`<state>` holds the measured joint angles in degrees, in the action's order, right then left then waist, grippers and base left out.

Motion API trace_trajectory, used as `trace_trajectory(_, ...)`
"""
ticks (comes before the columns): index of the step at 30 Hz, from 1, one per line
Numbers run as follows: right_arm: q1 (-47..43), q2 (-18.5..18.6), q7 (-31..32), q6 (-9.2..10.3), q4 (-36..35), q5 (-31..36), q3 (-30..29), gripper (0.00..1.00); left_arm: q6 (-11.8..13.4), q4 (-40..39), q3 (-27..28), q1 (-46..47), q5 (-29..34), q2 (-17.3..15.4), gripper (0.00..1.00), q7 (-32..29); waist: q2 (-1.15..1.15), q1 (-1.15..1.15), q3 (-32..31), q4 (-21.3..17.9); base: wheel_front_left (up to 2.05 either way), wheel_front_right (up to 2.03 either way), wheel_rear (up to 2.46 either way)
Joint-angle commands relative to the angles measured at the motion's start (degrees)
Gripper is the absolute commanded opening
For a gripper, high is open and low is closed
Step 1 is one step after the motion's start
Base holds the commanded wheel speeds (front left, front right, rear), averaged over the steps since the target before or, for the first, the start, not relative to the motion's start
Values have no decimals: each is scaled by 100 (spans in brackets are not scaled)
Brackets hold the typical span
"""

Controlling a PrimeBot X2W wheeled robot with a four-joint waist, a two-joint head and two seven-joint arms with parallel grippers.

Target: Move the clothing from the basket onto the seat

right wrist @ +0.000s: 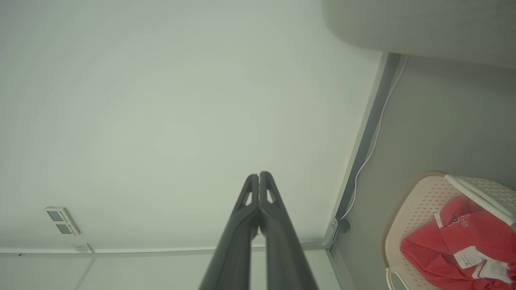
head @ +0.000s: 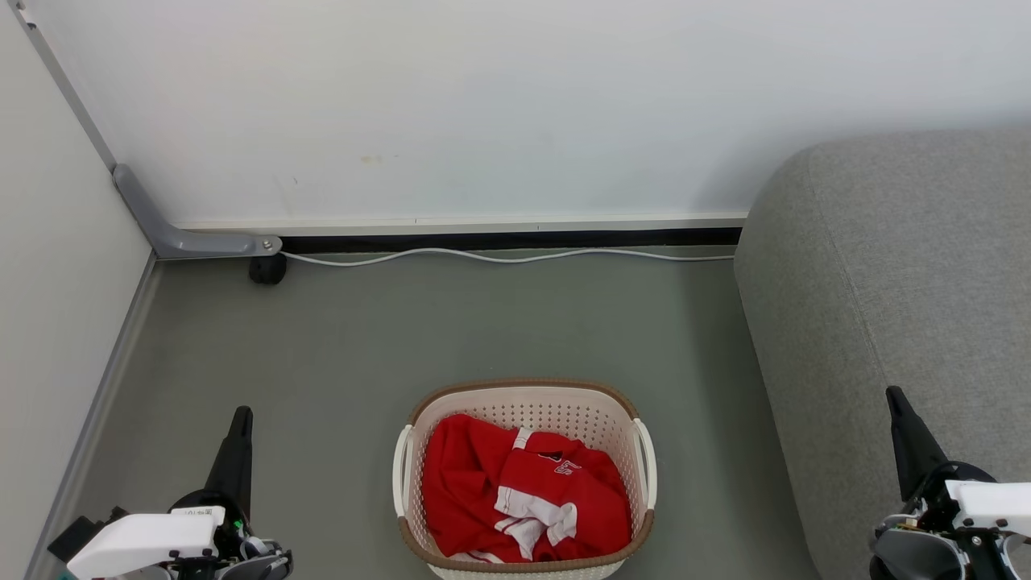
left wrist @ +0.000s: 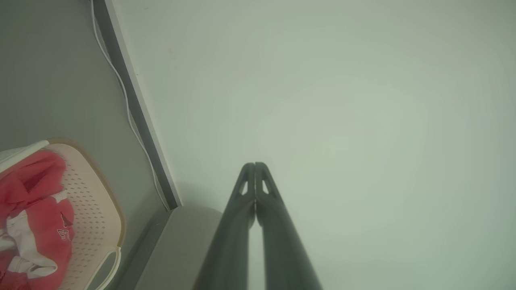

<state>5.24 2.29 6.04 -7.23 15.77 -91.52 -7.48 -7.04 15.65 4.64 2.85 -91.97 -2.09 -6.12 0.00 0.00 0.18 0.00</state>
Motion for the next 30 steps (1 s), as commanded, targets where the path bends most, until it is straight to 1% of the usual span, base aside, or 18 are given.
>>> trace_trajectory(1,94,59,43,-25,-175,-67,98,0,-45,-162,185,333,-21,-78,0,-34,0,0,0,0,0,0,0)
trace_trajectory(13,94,59,43,-25,-175,-67,98,0,-45,-162,185,333,-21,-78,0,-34,0,0,0,0,0,0,0)
trace_trajectory(14,1,0,0,0,3,0,0,100,0,1,0,1,1,0,100,0,0,0,0,0,0,0,0)
trace_trajectory(18,-146,-94,-2,2,258,6,44,100,6,274,-14,-190,2,106,100,12,0,0,3,0,0,0,0)
trace_trajectory(20,-109,-90,-15,2,248,21,59,100,6,276,-19,-149,9,103,100,30,0,1,18,-1,0,0,0)
trace_trajectory(25,-32,-70,-65,1,247,57,115,100,4,303,-42,-63,32,94,100,84,0,13,2,-1,0,0,0)
trace_trajectory(28,8,-48,-106,0,249,87,163,100,2,311,-71,-21,62,81,100,128,0,3,12,-1,0,0,0)
trace_trajectory(30,42,-30,-141,0,249,110,202,100,2,318,-97,11,85,69,100,163,0,1,20,-2,0,0,0)
